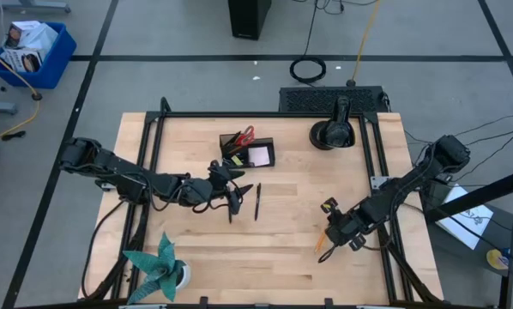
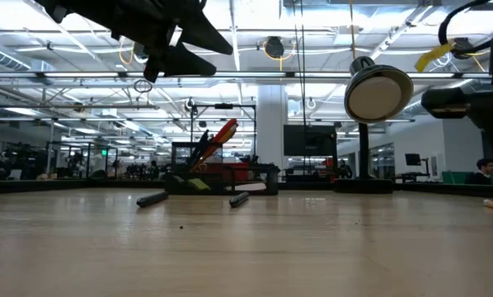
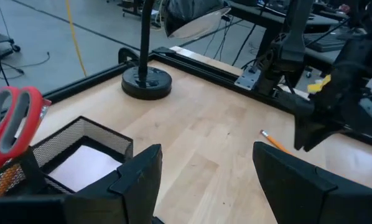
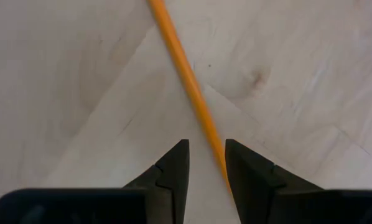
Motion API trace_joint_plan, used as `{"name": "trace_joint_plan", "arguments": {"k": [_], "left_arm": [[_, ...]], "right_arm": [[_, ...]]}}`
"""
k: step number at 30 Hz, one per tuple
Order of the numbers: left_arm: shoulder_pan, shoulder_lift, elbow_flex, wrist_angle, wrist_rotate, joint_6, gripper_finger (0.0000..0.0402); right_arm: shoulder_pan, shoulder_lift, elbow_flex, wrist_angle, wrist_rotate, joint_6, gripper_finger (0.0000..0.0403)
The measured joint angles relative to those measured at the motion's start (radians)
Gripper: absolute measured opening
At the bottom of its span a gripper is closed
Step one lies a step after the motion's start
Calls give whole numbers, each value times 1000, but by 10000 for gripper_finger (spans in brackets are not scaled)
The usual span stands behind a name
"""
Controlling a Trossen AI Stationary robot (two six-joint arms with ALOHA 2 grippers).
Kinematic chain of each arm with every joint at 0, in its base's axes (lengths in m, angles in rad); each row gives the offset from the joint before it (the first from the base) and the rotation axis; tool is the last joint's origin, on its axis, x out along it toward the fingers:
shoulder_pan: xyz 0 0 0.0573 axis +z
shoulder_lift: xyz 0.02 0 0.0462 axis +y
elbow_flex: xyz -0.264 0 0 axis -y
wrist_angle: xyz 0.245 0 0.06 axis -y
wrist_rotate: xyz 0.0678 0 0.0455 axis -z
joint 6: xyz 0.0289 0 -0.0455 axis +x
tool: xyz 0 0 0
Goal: Pick and place office supplies into organizer
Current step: Put the orange pencil into the black desk organizer
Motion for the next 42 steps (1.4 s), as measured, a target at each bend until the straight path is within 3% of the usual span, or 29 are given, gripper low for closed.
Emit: {"name": "trace_joint_plan", "arguments": {"k": [12, 36, 42], "left_arm": [[1, 0, 0, 1, 0, 1, 257], [1, 0, 0, 2, -1, 16, 257], [1, 0, 0, 2, -1, 12, 257]], "right_arm": [[-29, 80, 0, 13, 58, -62, 91], [-54, 128, -31, 86, 27, -116, 90], [-54, 129, -32, 98, 24, -100, 74]]}}
